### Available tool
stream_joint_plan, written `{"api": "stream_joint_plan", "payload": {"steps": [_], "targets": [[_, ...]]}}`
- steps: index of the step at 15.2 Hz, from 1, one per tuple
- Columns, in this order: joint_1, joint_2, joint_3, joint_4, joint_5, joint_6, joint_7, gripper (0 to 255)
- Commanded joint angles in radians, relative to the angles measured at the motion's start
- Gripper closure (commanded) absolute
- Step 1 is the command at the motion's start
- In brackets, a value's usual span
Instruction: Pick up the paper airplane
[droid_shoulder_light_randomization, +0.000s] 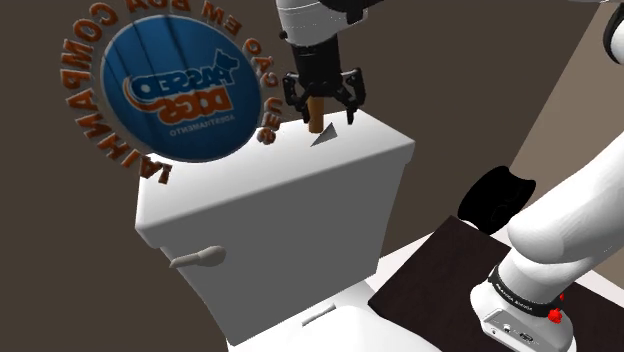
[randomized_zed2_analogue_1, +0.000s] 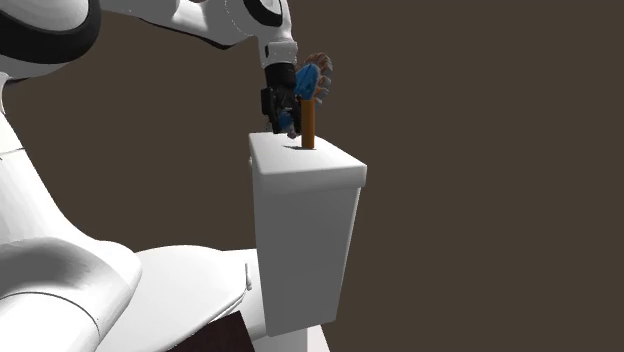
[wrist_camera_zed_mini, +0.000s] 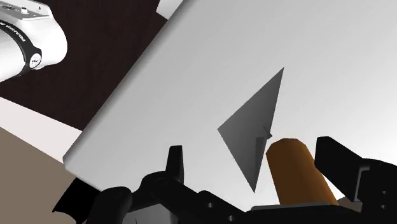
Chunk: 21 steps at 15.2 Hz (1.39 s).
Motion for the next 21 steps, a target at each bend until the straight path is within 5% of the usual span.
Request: {"api": "stream_joint_plan", "payload": {"steps": [1,6,7,16,21], "targets": [[0.000,-0.001,0.002,-0.027,0.000,0.026,0.012,0],[0.003,-0.025,-0.010,-0.091,0.018,0.078,0.007,0],[0.003,-0.020,-0.008,-0.086,0.015,0.075,0.008,255],[0.004,-0.024,-0.010,-0.090,0.018,0.078,0.007,255],[-0.001,0.010,0.008,0.000,-0.008,0.005,0.015,255]]}}
